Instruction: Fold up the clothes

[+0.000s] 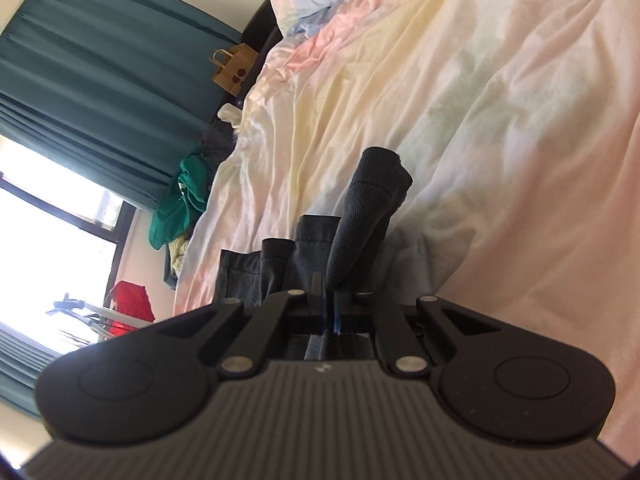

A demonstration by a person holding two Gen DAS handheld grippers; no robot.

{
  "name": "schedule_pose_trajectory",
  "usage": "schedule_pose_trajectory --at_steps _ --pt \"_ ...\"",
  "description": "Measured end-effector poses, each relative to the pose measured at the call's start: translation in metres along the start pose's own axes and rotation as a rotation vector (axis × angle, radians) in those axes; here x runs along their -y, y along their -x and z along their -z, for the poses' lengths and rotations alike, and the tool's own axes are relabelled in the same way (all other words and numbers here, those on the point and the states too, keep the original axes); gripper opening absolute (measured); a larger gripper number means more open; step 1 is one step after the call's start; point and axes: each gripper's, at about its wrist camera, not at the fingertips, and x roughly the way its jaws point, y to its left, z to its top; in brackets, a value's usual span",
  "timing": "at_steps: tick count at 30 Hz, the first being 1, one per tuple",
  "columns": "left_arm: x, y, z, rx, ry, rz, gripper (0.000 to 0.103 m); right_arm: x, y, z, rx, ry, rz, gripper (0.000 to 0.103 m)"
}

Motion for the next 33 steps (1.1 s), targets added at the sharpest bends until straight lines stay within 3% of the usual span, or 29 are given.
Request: schedule_pose_trajectory --at_steps 4,7,9,11,13,15,18,23,25,28,31,33 --pt "0.023 -0.011 0.008 0.034 -0.117 -0.076 0.091 0.001 0.002 -0.003 -0.012 -0.014 -0.032 0.006" --pt "0.039 -0.012 0.016 0.096 -0.201 -0.090 0.069 0.008 0.002 -0.003 -0.022 -0.045 -0.022 0.006" --pt "0.039 -0.009 0.015 0.125 -0.181 -0.042 0.059 0.014 0.003 -0.002 -0.024 -0.067 -0.016 0.006" --pt "0.036 -0.005 0.012 0.144 -0.141 0.028 0.043 0.016 0.005 -0.002 -0.014 -0.065 -0.019 0.006" --pt "0.031 0.002 0.010 0.153 -0.108 0.091 0.039 0.015 0.007 -0.001 0.000 -0.052 -0.019 0.006" --pt "0.027 0.011 0.010 0.159 -0.091 0.090 0.039 0.013 0.006 -0.001 0.002 -0.043 -0.018 0.006" --pt "0.031 0.005 0.012 0.135 -0.068 0.017 0.055 0.013 0.004 -0.001 -0.005 -0.037 0.001 0.006" --pt "0.039 -0.011 0.010 0.110 -0.105 -0.003 0.076 0.020 0.000 0.001 -0.032 -0.059 0.050 0.008" --pt "0.038 -0.017 0.010 0.102 -0.117 0.000 0.076 0.027 -0.003 0.002 -0.051 -0.099 0.073 0.009" --pt "0.039 -0.024 0.009 0.105 -0.118 0.011 0.068 0.039 -0.009 0.004 -0.085 -0.176 0.100 0.010" --pt "0.039 -0.025 0.008 0.111 -0.120 0.017 0.055 0.044 -0.018 0.007 -0.124 -0.199 0.135 0.027" --pt "0.037 -0.026 0.008 0.111 -0.122 0.011 0.046 0.044 -0.023 0.010 -0.139 -0.204 0.134 0.030"
